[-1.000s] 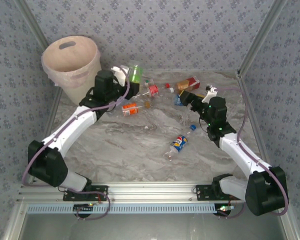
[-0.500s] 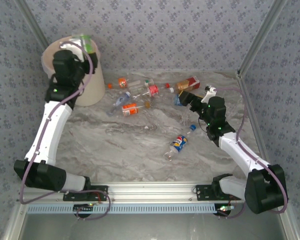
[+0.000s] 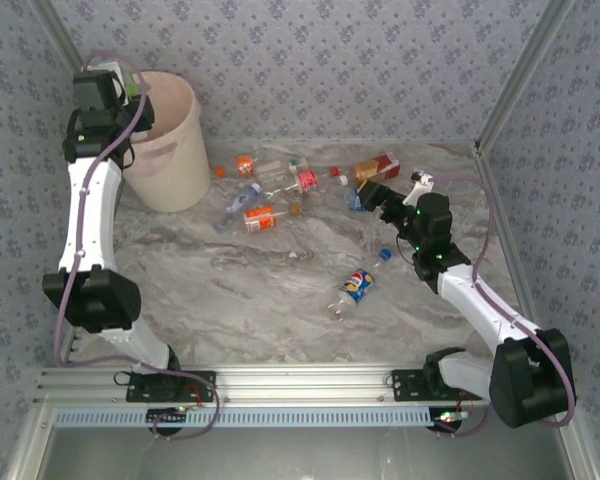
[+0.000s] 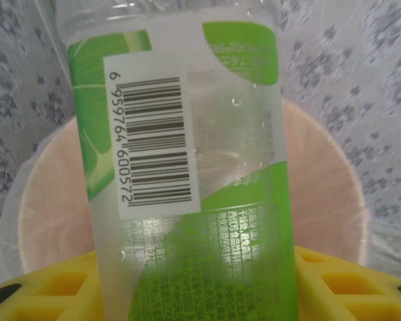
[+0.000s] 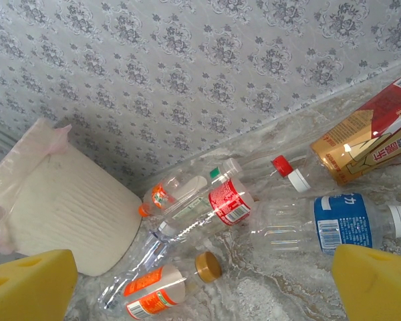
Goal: Put the plastic bottles in the bin
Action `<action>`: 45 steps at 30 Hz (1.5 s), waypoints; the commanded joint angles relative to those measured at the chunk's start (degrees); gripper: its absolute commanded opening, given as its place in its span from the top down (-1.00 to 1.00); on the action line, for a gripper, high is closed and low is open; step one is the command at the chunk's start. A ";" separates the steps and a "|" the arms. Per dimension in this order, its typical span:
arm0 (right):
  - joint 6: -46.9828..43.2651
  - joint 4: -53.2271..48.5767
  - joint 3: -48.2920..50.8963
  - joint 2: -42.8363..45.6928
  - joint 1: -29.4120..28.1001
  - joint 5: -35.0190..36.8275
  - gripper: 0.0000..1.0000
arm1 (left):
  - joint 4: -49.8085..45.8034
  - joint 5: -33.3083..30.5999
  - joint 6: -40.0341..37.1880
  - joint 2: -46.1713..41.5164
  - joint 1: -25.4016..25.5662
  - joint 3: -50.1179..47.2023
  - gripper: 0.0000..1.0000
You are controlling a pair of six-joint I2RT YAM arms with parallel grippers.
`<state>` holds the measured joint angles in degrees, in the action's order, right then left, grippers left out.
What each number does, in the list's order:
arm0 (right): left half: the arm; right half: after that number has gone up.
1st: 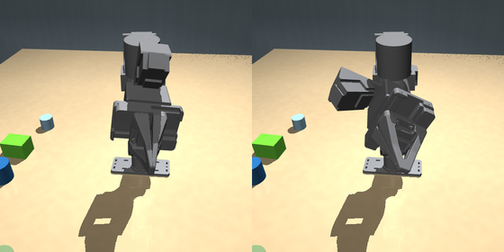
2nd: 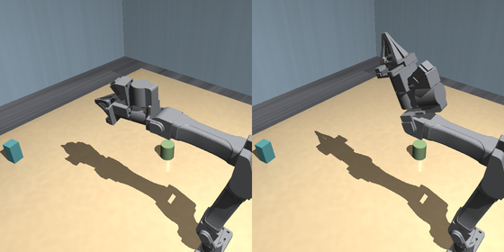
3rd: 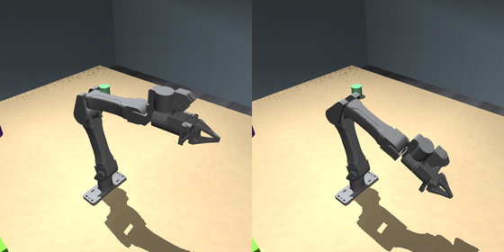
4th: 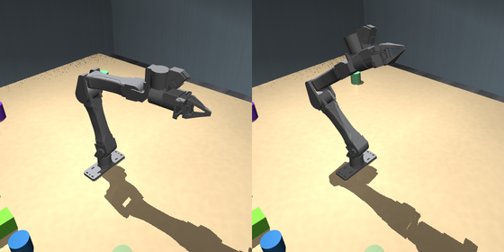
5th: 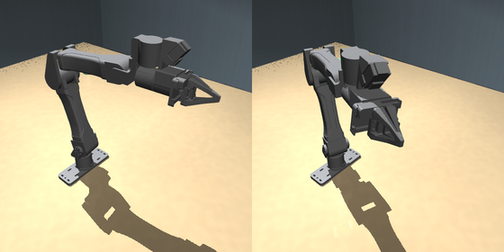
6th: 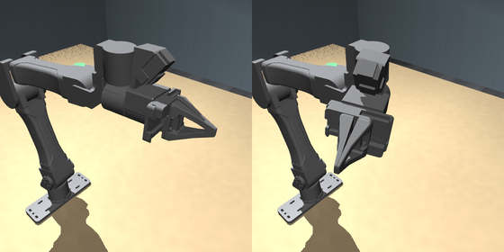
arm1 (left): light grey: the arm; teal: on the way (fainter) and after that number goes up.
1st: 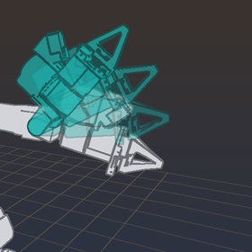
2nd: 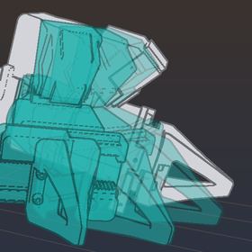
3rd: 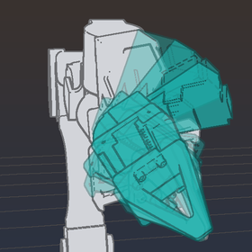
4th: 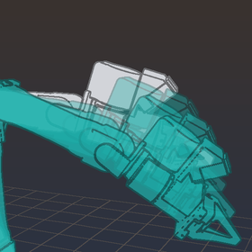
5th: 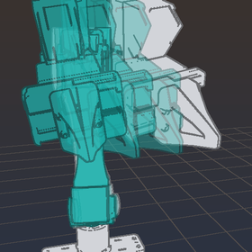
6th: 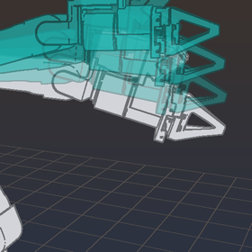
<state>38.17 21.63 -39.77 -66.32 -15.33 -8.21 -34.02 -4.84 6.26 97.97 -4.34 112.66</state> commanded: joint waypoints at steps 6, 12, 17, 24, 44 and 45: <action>0.72 -2.78 -1.47 2.14 0.17 0.99 -1.00 | -9.55 14.00 -18.15 6.05 -4.96 8.36 -0.03; 0.59 -3.35 -1.05 2.56 0.10 2.05 -1.00 | -12.48 24.72 -32.84 9.34 -7.87 11.77 -0.13; 0.59 -3.00 -1.53 1.67 0.10 2.41 -1.00 | -11.08 27.33 -34.46 11.69 -8.03 13.62 -0.18; 0.67 -4.32 -2.36 0.85 -0.09 1.76 -1.00 | -9.50 30.44 -33.21 15.14 -8.03 15.34 -0.40; 2.89 -13.67 -0.35 0.89 5.34 -0.38 -1.00 | -0.04 21.62 -7.60 6.97 -4.57 10.59 -0.95; 3.02 -15.12 -0.30 0.93 5.90 -0.59 -1.00 | 0.62 20.74 -6.49 6.13 -4.02 9.68 -0.95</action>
<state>39.51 11.62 -40.27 -65.30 -11.00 -7.33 -38.24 20.10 -6.79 109.23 -10.28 123.68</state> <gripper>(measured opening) 0.999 0.976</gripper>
